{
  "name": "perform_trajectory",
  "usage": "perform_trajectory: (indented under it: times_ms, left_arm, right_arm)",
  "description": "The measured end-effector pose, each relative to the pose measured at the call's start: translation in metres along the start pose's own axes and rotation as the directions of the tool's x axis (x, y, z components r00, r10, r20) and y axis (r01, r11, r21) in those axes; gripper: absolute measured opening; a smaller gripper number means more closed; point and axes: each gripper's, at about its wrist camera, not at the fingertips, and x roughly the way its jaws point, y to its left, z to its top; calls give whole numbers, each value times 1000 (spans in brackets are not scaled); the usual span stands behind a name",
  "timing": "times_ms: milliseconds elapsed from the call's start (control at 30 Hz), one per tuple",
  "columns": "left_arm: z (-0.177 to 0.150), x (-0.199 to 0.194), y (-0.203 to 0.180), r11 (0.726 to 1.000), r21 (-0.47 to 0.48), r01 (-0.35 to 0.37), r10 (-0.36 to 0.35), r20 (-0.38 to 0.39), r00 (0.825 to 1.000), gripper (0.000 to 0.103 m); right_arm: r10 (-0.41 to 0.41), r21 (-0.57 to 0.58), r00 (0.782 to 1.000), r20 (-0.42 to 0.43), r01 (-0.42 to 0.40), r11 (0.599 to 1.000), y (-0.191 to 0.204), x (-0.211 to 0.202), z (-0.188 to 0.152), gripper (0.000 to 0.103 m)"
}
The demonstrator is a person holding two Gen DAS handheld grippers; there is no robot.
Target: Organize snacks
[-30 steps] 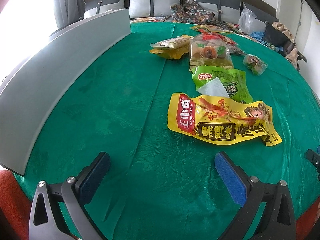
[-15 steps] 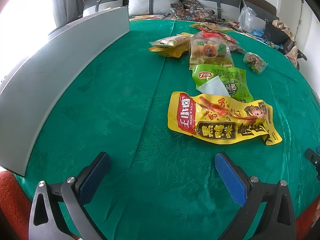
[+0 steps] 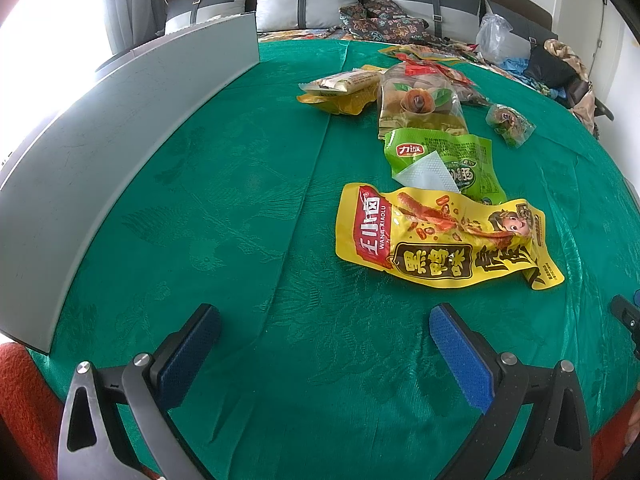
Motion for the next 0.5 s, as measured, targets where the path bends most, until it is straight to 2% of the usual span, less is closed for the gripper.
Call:
perform_trajectory:
  times_ms: [367, 500]
  left_arm:
    - [0, 0, 0, 1000, 0, 2, -2, -1, 1000, 103]
    - [3, 2, 2, 999, 25, 29, -28, -29, 999, 103]
  right_arm:
    - [0, -1, 1000, 0, 0, 1000, 0, 0, 0, 90]
    - [2, -2, 1000, -3, -2, 1000, 0, 0, 0, 90]
